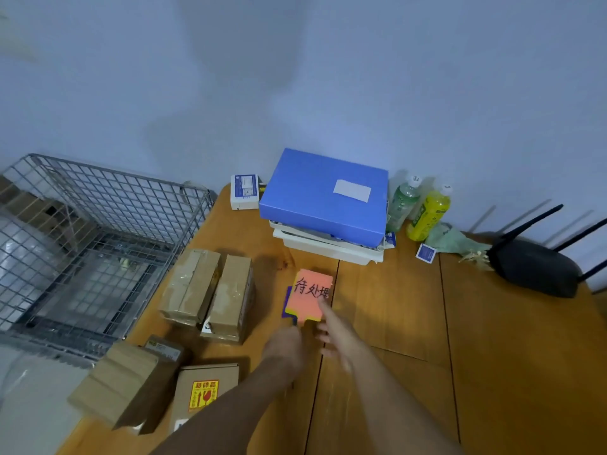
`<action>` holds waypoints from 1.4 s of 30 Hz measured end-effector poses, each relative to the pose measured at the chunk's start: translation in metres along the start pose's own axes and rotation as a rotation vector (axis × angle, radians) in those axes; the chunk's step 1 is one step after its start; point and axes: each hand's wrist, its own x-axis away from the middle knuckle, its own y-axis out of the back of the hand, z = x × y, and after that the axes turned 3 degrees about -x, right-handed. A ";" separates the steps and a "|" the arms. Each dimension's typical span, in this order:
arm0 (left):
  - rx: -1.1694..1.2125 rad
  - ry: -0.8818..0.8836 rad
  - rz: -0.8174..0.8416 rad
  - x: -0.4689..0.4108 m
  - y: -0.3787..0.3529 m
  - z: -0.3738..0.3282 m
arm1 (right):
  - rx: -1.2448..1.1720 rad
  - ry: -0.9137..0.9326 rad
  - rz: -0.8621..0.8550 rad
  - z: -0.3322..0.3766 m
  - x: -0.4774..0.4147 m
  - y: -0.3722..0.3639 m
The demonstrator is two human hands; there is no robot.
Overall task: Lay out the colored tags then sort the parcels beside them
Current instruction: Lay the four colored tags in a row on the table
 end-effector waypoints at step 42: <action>1.540 -0.253 -0.057 0.095 0.157 0.036 | -0.116 0.648 -0.332 0.075 0.148 -0.020</action>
